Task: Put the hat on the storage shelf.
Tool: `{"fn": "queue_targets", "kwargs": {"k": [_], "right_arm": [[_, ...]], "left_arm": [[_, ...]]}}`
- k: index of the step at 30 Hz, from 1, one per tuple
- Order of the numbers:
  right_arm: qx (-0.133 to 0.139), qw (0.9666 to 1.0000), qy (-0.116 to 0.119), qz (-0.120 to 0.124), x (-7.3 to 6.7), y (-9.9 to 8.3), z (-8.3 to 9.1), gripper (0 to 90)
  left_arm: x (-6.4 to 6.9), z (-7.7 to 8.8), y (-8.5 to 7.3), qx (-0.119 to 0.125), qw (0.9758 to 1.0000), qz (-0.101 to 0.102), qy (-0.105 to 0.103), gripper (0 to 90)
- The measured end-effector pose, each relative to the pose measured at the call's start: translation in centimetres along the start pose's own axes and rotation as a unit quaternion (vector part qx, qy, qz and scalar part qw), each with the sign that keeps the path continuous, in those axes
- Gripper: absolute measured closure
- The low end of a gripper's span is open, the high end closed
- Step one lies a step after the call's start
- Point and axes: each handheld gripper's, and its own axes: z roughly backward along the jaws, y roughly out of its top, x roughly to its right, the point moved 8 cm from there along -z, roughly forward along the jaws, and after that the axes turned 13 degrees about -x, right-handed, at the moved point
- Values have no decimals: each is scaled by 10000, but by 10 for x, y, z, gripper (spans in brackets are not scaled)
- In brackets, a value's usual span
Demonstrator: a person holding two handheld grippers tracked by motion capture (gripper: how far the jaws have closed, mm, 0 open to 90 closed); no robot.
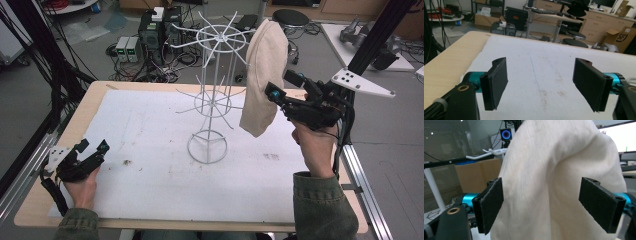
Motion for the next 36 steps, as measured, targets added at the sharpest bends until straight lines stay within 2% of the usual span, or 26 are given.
{"fn": "queue_targets", "kwargs": {"k": [7,24,36], "right_arm": [[31,9999,-144,-5,3,-13,6,166],[-97,9985,-521,-106,18,-41,14,123],[67,9957,-923,-38,21,-61,22,115]], "left_arm": [[0,0,0,-3,10000,2,1,281],[0,0,0,11,10000,15,0,281],[1,-1,1,18,10000,18,-11,281]]}}
